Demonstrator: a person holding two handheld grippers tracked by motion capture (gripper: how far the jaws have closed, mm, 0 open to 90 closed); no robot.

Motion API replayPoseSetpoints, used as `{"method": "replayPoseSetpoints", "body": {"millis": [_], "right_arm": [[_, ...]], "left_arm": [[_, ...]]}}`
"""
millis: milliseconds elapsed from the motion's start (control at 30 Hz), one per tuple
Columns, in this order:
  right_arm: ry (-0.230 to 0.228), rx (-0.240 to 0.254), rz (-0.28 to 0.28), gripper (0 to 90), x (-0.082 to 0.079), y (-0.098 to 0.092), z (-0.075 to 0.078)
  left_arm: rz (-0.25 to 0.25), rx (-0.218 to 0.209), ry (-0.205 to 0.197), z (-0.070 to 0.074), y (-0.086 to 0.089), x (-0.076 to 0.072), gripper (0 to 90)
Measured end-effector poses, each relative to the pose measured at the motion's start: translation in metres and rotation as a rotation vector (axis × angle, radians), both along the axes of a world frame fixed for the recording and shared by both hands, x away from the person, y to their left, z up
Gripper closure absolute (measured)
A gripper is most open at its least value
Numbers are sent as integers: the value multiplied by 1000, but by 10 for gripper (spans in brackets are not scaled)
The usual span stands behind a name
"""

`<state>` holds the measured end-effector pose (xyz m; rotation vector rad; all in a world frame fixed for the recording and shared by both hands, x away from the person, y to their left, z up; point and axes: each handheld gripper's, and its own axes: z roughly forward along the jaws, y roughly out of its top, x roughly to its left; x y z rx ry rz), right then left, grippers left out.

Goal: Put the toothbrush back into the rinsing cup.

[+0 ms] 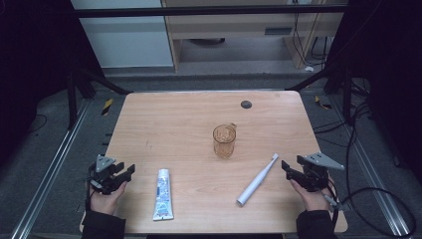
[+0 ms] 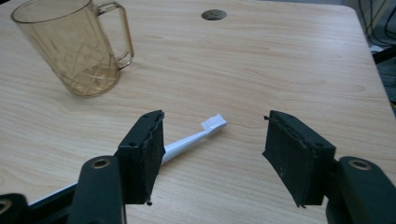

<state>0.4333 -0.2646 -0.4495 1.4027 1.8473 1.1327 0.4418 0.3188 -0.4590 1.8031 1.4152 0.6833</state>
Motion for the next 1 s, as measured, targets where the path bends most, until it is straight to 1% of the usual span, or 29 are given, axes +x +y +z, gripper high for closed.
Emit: {"method": "replayPoseSetpoints", "body": {"millis": [33, 100, 133, 167, 233, 300, 333, 400, 433, 467, 500, 567, 600, 667, 700, 733, 767, 800, 867, 900, 967, 1000], "right_arm": [[0, 0, 0, 379, 0, 0, 0], [9, 2, 26, 403, -1, 5, 1], [9, 2, 26, 403, -1, 5, 1], [16, 11, 33, 414, -2, 7, 2], [21, -7, 64, 460, -3, 13, 3], [22, -6, 71, 473, -4, 14, 4], [27, -8, 94, 513, -5, 19, 6], [26, -15, 104, 526, -5, 20, 6], [28, -19, 119, 565, -6, 24, 8], [28, -19, 119, 565, -6, 24, 8], [33, -14, 142, 599, -7, 28, 9], [39, -16, 157, 634, -8, 32, 10], [39, -16, 157, 634, -8, 32, 10], [45, -12, 178, 680, -9, 37, 11], [46, -19, 190, 699, -9, 39, 11], [50, -26, 204, 740, -10, 43, 11], [50, -26, 204, 740, -10, 43, 11], [61, -27, 221, 780, -11, 49, 11], [59, -29, 227, 795, -11, 50, 11], [67, -33, 245, 831, -12, 56, 10], [69, -35, 251, 843, -12, 58, 10], [74, -37, 264, 880, -12, 63, 8]], "left_arm": [[-1, 2, 3, 0, 0, 0, 535], [-3, 1, 10, 0, 0, 0, 546], [-4, 2, 12, 0, 0, 0, 546], [-4, 0, 14, -1, 0, 0, 548], [-4, 3, 16, -1, -1, 0, 550], [-4, 6, 16, -1, -1, -1, 549], [-4, 10, 15, -2, -1, 0, 549], [-5, 11, 16, -2, -1, 0, 548], [-5, 11, 16, -2, -1, 0, 548], [-7, 10, 16, -2, -2, 0, 548], [-9, 11, 18, -3, -2, 1, 548], [-10, 12, 20, -3, -2, 1, 548], [-11, 11, 19, -3, -2, 1, 548], [-12, 13, 16, -2, -3, 1, 549], [-11, 13, 17, -2, -3, 1, 550], [-11, 13, 19, -3, -3, 1, 550], [-11, 13, 19, -3, -3, 1, 551], [-12, 14, 17, -3, -4, 1, 551], [-13, 14, 17, -2, -4, 1, 551], [-13, 15, 16, -2, -4, 1, 551], [-13, 15, 16, -2, -4, 1, 551], [-13, 15, 17, -3, -4, 1, 551]]}}
